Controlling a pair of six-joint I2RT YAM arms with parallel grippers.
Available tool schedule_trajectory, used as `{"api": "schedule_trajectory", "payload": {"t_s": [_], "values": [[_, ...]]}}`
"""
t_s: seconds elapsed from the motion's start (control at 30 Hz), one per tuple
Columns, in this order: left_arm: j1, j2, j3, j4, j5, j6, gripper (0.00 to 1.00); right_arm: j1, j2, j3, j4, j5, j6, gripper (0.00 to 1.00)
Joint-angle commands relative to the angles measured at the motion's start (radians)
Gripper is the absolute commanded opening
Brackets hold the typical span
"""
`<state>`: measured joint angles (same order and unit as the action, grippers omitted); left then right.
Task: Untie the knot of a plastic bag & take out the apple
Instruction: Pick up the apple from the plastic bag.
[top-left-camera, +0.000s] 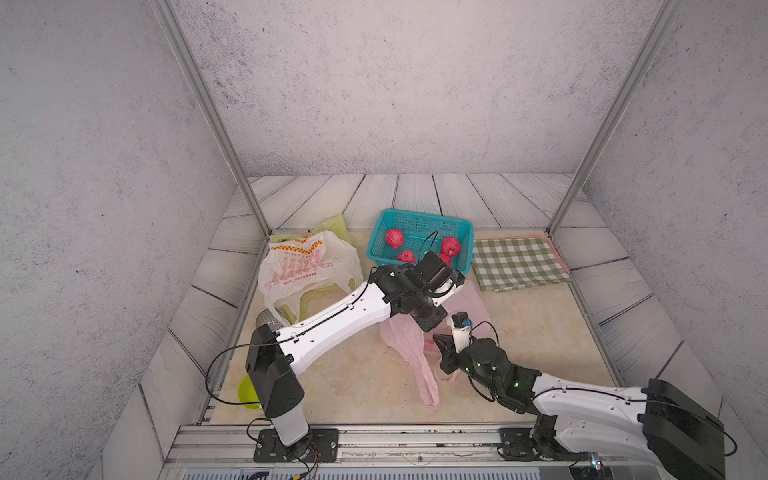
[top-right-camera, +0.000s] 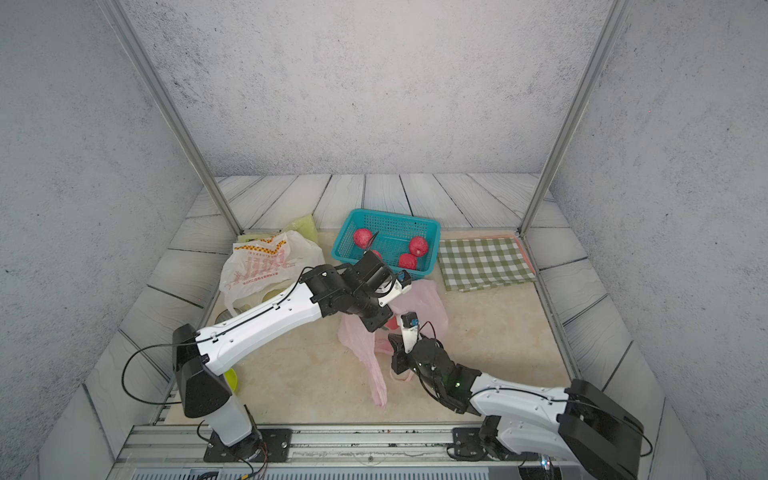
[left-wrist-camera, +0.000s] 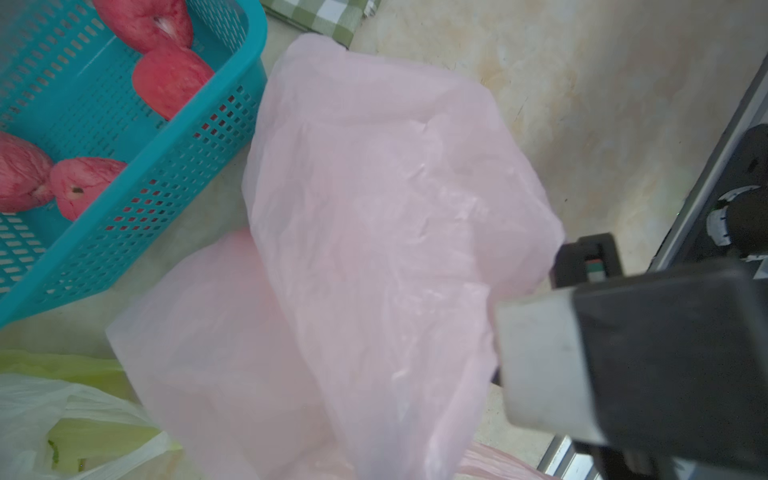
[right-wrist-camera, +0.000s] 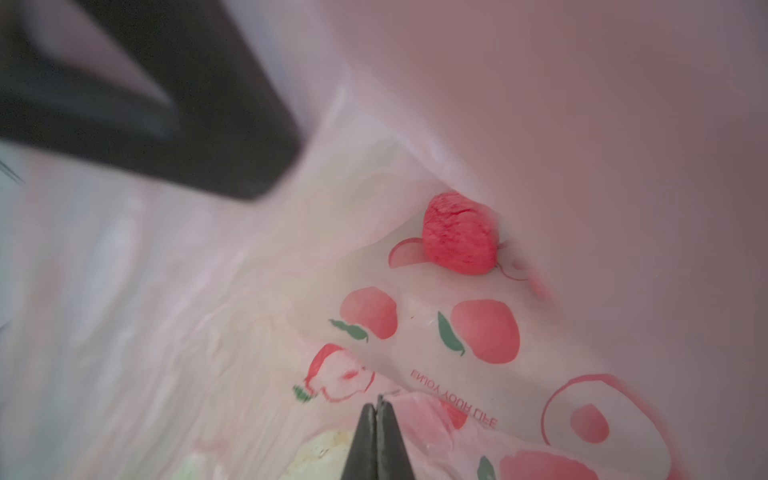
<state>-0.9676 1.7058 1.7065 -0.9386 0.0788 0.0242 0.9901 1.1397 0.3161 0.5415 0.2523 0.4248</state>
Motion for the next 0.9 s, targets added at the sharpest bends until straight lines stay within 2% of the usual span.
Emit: {"api": "schedule_trajectory", "payload": {"t_s": [0.0, 0.23, 0.43, 0.47, 0.53, 0.67, 0.73, 0.87], "values": [[0.011, 0.008, 0.057, -0.041, 0.040, -0.032, 0.00, 0.011, 0.066, 0.016, 0.204, 0.053, -0.063, 0.00], [0.016, 0.026, 0.132, -0.074, 0.081, -0.046, 0.00, 0.022, 0.250, 0.068, 0.294, 0.088, -0.090, 0.00], [0.027, 0.035, 0.181, -0.123, 0.094, -0.035, 0.00, 0.033, 0.360, 0.070, 0.316, 0.098, -0.038, 0.00], [0.027, 0.036, 0.183, -0.130, 0.110, -0.030, 0.00, 0.033, 0.370, 0.072, 0.315, 0.104, -0.037, 0.03], [0.027, 0.026, 0.180, -0.147, 0.165, -0.021, 0.00, 0.032, 0.385, 0.093, 0.281, 0.125, -0.044, 0.29], [0.028, -0.042, 0.087, -0.153, 0.225, -0.016, 0.00, 0.029, 0.351, 0.144, 0.170, 0.152, -0.053, 0.50], [0.027, -0.095, -0.001, -0.132, 0.223, -0.024, 0.01, 0.024, 0.319, 0.188, 0.065, 0.189, -0.043, 0.67], [0.027, -0.164, -0.130, -0.098, 0.232, -0.049, 0.01, 0.008, 0.305, 0.246, -0.035, 0.238, -0.045, 0.85]]}}
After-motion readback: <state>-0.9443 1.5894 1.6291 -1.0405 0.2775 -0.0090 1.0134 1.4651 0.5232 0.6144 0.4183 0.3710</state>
